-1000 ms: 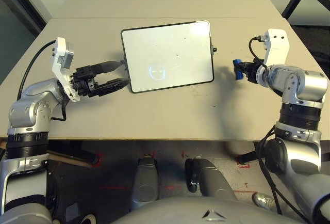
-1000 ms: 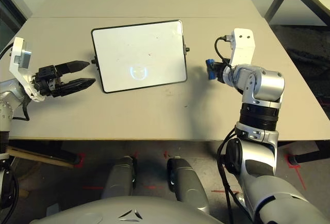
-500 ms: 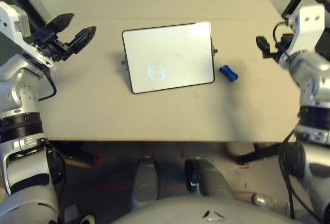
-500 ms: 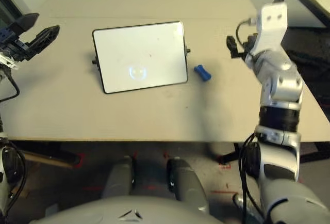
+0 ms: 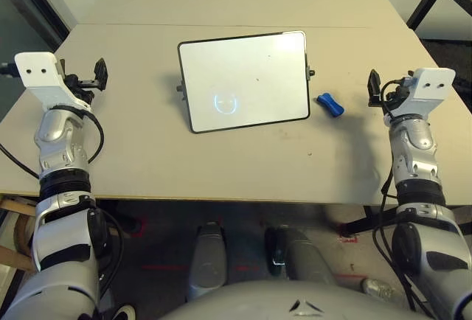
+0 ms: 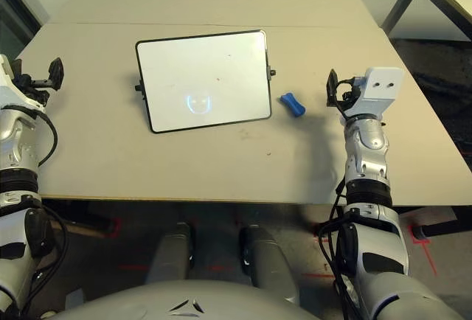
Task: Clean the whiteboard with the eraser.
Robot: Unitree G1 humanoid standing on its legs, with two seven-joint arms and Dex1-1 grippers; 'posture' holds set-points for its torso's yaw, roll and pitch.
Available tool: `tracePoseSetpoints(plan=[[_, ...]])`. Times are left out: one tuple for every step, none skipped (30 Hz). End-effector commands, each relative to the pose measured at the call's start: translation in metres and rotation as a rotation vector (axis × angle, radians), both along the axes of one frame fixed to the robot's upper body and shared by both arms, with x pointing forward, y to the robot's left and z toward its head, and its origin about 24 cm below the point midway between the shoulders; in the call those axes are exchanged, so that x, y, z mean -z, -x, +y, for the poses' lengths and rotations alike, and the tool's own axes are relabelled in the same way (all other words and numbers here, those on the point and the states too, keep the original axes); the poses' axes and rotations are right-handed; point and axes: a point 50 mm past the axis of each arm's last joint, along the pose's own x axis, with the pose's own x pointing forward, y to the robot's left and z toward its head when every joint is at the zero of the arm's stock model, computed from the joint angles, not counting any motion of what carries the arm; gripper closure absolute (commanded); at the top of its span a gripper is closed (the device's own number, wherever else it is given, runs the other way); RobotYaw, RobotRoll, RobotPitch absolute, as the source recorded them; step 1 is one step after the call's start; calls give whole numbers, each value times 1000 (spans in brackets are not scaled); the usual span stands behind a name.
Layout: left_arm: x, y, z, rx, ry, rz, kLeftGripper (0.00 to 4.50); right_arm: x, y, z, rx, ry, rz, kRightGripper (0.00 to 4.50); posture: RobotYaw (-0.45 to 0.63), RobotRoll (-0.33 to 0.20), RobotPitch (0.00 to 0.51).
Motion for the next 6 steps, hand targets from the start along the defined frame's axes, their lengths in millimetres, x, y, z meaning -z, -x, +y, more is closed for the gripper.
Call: tracePoseSetpoints(plan=[[5, -1, 1, -29, 21, -2, 0, 3, 1, -2, 16, -19, -11, 39, 232, 0, 126], [5, -1, 2, -33, 19, 0, 0, 3, 1, -2, 17, -20, -12, 39, 223, 0, 129], [7, -1, 2, -39, 32, 5, 0, 4, 2, -3, 29, -19, -16, 39, 211, 0, 132], [9, -2, 2, -47, 38, 12, 0, 4, 3, -4, 35, -21, -17, 39, 206, 0, 133], [11, -2, 2, -51, 44, 18, 0, 4, 4, -4, 40, -22, -19, 39, 206, 0, 133], [13, -3, 1, -55, 50, 23, 0, 5, 5, -4, 43, -22, -18, 39, 205, 0, 133]])
